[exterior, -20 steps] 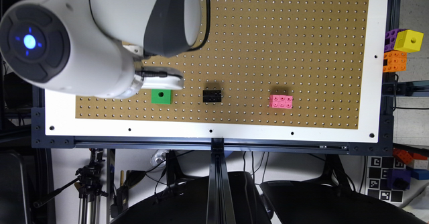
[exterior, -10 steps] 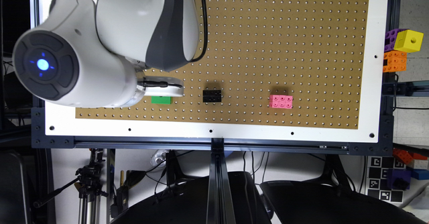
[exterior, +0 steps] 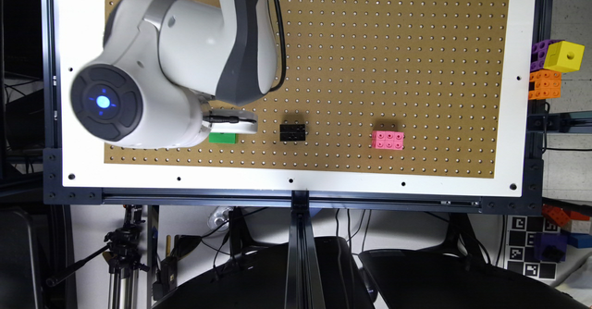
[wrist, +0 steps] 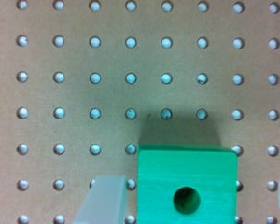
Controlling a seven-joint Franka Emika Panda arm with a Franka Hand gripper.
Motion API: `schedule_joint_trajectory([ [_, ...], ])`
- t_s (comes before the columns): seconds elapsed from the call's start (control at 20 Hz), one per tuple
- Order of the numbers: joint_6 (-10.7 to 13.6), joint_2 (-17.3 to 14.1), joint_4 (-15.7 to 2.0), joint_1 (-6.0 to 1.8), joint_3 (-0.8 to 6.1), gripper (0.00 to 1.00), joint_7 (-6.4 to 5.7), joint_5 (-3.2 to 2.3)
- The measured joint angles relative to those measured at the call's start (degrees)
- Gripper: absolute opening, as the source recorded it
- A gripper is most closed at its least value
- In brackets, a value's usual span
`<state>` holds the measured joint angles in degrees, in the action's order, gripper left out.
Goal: Pick up green block.
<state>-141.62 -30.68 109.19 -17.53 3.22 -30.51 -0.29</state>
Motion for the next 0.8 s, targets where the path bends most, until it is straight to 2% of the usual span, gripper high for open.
schedule_joint_trajectory([
  [0.45,-2.61,-2.96,-0.10,0.00,-0.02,1.00,0.00,0.00],
  [0.55,-3.91,-4.25,-0.15,0.00,-0.03,1.00,0.01,0.00],
  [0.6,-4.60,-4.74,-0.34,0.02,-0.06,1.00,-0.03,-0.09],
  [0.8,-4.61,-5.59,-1.70,0.06,-0.03,1.00,0.00,-0.09],
])
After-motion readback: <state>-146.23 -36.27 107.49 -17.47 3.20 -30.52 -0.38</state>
